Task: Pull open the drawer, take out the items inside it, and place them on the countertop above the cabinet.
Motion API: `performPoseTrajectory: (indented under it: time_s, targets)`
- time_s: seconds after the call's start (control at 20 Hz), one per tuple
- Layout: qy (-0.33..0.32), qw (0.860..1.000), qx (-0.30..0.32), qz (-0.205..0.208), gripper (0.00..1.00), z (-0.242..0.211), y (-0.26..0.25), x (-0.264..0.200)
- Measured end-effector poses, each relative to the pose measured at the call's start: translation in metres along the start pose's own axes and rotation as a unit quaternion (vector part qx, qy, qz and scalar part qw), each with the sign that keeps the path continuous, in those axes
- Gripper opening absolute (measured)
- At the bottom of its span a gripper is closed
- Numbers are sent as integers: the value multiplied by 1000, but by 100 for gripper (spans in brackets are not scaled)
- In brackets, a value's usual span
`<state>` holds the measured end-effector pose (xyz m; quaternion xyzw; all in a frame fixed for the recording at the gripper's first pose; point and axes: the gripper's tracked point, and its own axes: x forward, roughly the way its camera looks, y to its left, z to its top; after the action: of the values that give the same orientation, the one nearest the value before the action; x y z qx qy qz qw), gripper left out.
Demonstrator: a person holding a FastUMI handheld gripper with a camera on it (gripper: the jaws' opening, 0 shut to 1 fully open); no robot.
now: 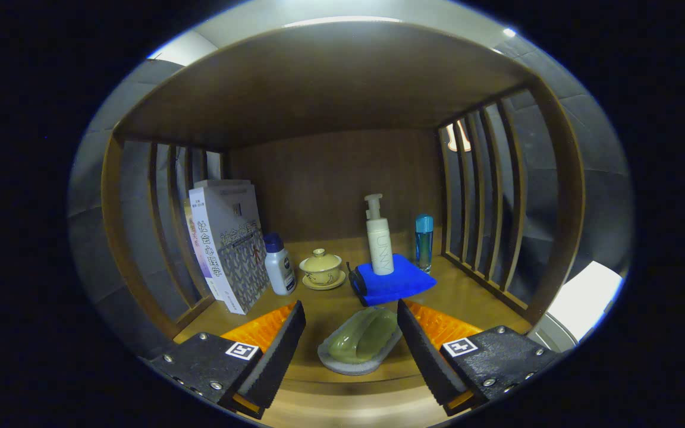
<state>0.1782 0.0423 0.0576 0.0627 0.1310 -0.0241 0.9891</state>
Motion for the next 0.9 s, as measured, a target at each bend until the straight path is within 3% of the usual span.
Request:
performPoseTrajectory:
  time_s: [0.35, 0.9]
  targets:
    - [-50, 998, -29, -13, 96, 18, 0, -61]
    - [-119, 991, -52, -32, 96, -10, 4, -160]
